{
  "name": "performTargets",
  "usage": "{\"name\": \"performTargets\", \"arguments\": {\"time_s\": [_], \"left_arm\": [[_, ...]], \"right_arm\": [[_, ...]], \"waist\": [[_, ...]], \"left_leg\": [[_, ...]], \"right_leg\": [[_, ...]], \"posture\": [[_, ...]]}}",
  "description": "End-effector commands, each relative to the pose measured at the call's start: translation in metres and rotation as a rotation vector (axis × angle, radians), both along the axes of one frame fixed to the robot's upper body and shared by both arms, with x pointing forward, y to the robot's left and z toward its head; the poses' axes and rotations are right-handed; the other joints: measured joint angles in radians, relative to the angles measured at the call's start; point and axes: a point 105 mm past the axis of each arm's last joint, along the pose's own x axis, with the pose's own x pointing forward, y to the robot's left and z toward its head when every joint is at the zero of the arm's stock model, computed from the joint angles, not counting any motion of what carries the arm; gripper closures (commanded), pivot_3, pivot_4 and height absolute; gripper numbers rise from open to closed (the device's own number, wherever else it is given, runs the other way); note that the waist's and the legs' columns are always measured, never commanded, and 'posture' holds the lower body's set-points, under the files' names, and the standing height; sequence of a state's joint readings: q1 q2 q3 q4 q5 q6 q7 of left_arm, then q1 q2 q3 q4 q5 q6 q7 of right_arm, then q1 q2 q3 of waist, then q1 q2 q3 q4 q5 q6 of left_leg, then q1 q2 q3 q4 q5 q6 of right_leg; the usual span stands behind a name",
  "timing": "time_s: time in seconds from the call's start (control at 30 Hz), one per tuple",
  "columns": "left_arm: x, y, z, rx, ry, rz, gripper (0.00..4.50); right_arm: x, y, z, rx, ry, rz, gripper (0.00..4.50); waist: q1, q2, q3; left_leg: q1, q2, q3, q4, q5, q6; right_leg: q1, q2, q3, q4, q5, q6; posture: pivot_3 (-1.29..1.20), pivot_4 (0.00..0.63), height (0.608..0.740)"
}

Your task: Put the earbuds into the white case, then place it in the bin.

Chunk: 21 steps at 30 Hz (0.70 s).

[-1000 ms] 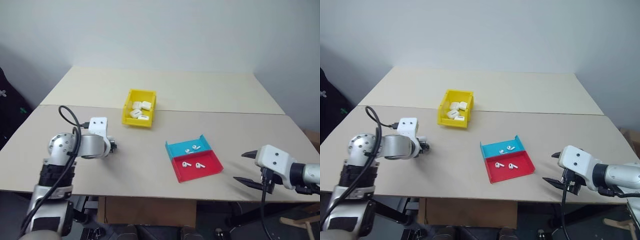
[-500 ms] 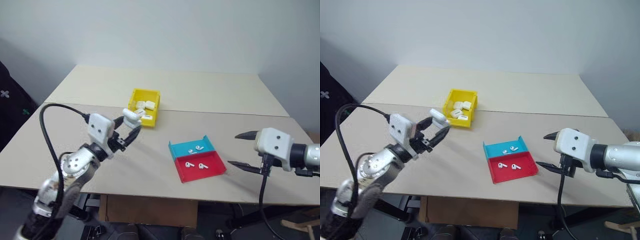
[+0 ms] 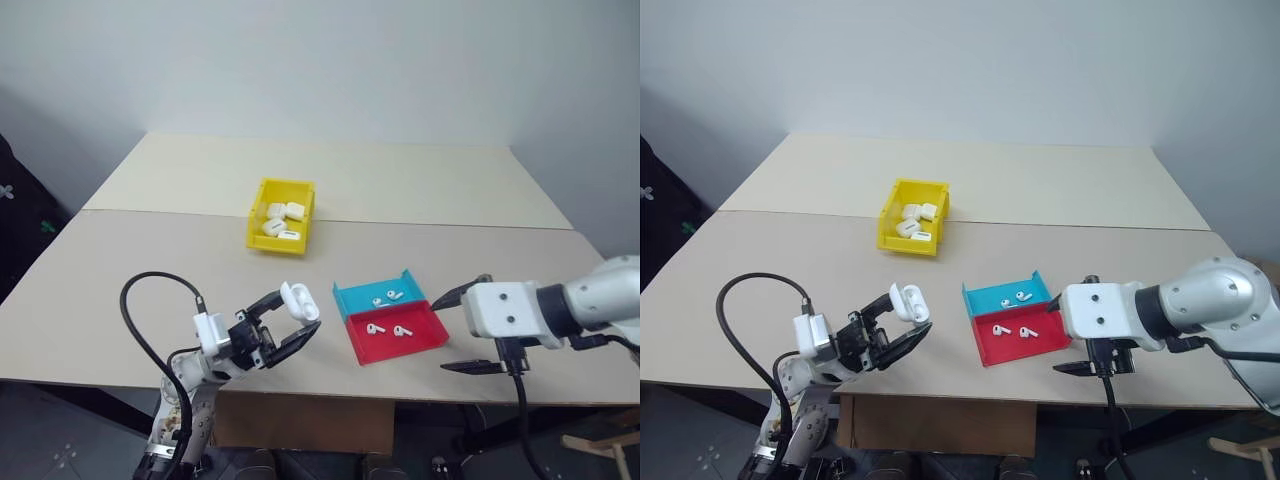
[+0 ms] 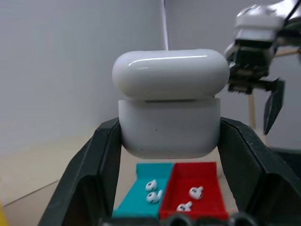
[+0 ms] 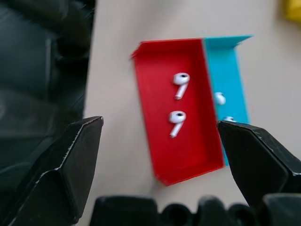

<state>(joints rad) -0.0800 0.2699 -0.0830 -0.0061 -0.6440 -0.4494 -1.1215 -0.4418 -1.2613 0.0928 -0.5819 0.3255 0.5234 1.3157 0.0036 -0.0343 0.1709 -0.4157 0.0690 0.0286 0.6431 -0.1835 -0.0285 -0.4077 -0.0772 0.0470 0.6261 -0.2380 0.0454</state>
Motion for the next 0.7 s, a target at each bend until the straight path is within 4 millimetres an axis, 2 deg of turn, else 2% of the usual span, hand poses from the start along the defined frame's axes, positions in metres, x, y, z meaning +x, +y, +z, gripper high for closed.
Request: {"name": "performTargets", "arguments": {"time_s": [0.03, 0.1, 0.2, 0.27, 0.33, 0.47, 0.6, 0.7], "left_arm": [[-0.002, 0.006, 0.004, -0.036, -0.064, -0.025, 1.74], [-0.002, 0.006, 0.003, -0.038, -0.085, -0.04, 1.74], [-0.001, 0.006, 0.002, -0.041, -0.087, -0.044, 1.74], [-0.002, 0.006, 0.0, -0.035, -0.087, -0.047, 1.74], [-0.004, 0.007, -0.002, -0.025, -0.091, -0.06, 1.74], [-0.006, 0.005, -0.001, -0.034, -0.098, -0.065, 1.74], [-0.006, 0.003, 0.0, -0.034, -0.099, -0.051, 1.74], [-0.006, 0.002, 0.0, -0.036, -0.098, -0.033, 1.74]], "right_arm": [[0.013, 0.01, -0.001, -0.052, 0.026, -0.021, 0.0], [0.022, 0.015, -0.004, -0.074, 0.041, -0.042, 0.0], [0.031, 0.017, -0.014, -0.127, 0.068, -0.062, 0.6], [0.04, 0.02, -0.019, -0.14, 0.063, -0.09, 1.24], [0.049, 0.023, -0.025, -0.15, 0.069, -0.126, 1.24], [0.054, 0.025, -0.034, -0.166, 0.096, -0.145, 1.24], [0.06, 0.028, -0.041, -0.17, 0.095, -0.161, 2.13], [0.064, 0.03, -0.044, -0.173, 0.088, -0.175, 2.13]], "waist": [[-0.006, 0.0, 0.0], [-0.01, 0.001, 0.0], [-0.009, 0.001, -0.001], [-0.009, 0.001, -0.001], [-0.011, 0.001, -0.001], [-0.013, 0.002, -0.001], [-0.015, 0.002, -0.001], [-0.016, 0.002, -0.001]], "left_leg": [[0.0, 0.0, 0.0, 0.0, 0.0, 0.0], [0.0, 0.0, 0.0, 0.0, 0.0, 0.0], [-0.002, 0.0, 0.0, 0.0, 0.0, 0.0], [-0.005, 0.0, 0.0, 0.0, 0.0, 0.0], [-0.008, 0.0, 0.0, 0.001, 0.0, 0.001], [-0.01, 0.0, 0.0, 0.001, 0.0, 0.001], [-0.01, 0.0, 0.0, 0.001, 0.0, 0.001], [-0.01, 0.0, 0.0, 0.001, 0.001, 0.001]], "right_leg": [[0.0, 0.0, 0.0, 0.0, 0.0, 0.0], [-0.001, 0.001, 0.0, 0.001, 0.0, 0.0], [-0.002, 0.0, 0.0, 0.001, 0.0, 0.0], [-0.004, 0.0, 0.0, 0.001, 0.001, 0.0], [-0.01, 0.0, 0.0, 0.003, 0.006, 0.002], [-0.013, 0.001, 0.001, 0.006, 0.008, 0.001], [-0.012, 0.001, 0.001, 0.005, 0.008, 0.001], [-0.013, 0.001, 0.001, 0.006, 0.008, 0.002]], "posture": [[0.0, 0.15, 0.74], [0.0, 0.15, 0.74], [0.0, 0.15, 0.74], [0.0, 0.15, 0.74], [0.0, 0.15, 0.74], [0.0, 0.15, 0.74], [0.0, 0.15, 0.74], [0.0, 0.15, 0.74]]}}
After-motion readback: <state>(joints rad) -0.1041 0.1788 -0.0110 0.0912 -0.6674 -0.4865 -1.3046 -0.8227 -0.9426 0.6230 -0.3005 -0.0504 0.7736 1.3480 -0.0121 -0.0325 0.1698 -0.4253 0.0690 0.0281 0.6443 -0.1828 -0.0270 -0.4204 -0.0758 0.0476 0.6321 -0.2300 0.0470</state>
